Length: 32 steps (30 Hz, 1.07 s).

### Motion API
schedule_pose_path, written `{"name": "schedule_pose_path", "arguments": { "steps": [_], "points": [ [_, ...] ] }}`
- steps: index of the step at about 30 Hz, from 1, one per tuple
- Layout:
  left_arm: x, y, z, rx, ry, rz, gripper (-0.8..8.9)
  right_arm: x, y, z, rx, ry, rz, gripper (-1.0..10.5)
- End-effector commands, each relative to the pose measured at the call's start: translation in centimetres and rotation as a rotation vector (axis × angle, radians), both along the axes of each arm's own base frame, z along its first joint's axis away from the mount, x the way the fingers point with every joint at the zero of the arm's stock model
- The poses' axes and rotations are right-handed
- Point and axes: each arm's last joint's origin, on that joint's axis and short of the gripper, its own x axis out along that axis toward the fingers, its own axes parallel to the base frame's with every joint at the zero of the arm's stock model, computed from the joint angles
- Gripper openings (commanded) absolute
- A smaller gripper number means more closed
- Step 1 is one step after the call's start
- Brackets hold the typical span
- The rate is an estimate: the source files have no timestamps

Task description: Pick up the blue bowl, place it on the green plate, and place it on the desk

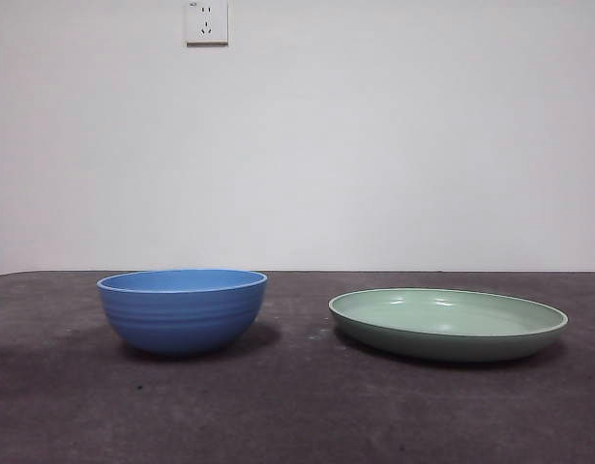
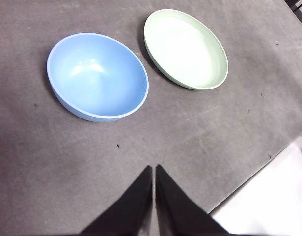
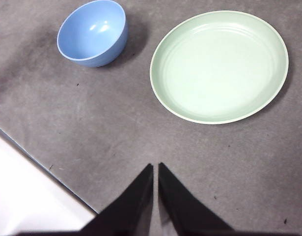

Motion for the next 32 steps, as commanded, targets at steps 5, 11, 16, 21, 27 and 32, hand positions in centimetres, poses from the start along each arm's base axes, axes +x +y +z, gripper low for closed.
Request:
{"name": "schedule_pose_path", "arguments": {
  "steps": [5,11,16,21,27,32],
  "points": [
    [0.1,0.0,0.6,0.004,-0.037,-0.017,3.35,0.1,0.1,0.7,0.004,-0.031,0.007,4.1],
    [0.2,-0.1,0.7,0.001,-0.051,-0.016,3.80,0.1,0.1,0.7,0.008,-0.027,0.002,4.2],
    [0.5,-0.1,0.8,-0.003,-0.057,-0.011,3.79,0.1,0.1,0.7,0.010,-0.025,0.000,4.2],
    [1.5,-0.3,1.4,-0.005,-0.040,0.016,3.79,0.1,0.1,0.7,0.012,-0.030,-0.002,4.2],
    [3.6,-0.9,3.2,0.063,-0.045,0.069,3.78,0.2,0.1,0.7,0.014,-0.032,-0.003,4.2],
    [6.5,-2.0,3.7,0.135,-0.013,0.106,3.78,0.2,0.1,0.7,0.014,-0.032,-0.004,4.2]
  ]
}}
